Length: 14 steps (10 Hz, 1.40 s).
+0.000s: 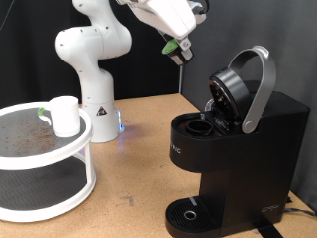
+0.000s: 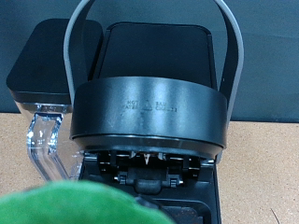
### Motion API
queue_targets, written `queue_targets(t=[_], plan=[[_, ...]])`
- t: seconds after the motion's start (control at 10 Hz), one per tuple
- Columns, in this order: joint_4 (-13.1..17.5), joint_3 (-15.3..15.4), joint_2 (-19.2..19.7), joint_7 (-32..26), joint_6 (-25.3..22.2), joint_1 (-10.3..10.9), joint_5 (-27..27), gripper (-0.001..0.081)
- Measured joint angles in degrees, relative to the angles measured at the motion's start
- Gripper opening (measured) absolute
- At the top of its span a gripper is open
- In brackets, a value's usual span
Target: Make a cup of coffee with the keurig machine
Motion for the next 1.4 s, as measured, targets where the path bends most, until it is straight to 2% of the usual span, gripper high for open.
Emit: queue_targets(t=[0.2, 0.4, 0.8, 1.4], plan=[[-0.4, 0.0, 0.0, -0.7, 0.0, 0.0, 0.0, 0.047], [-2.1, 0.1, 0.1, -0.9, 0.7, 0.0, 0.2, 0.047], [-6.2, 1.8, 1.3, -1.5, 6.6, 0.2, 0.7, 0.047], [-8.5, 4.6, 4.6, -1.6, 11.8, 0.4, 0.8, 0.0469]])
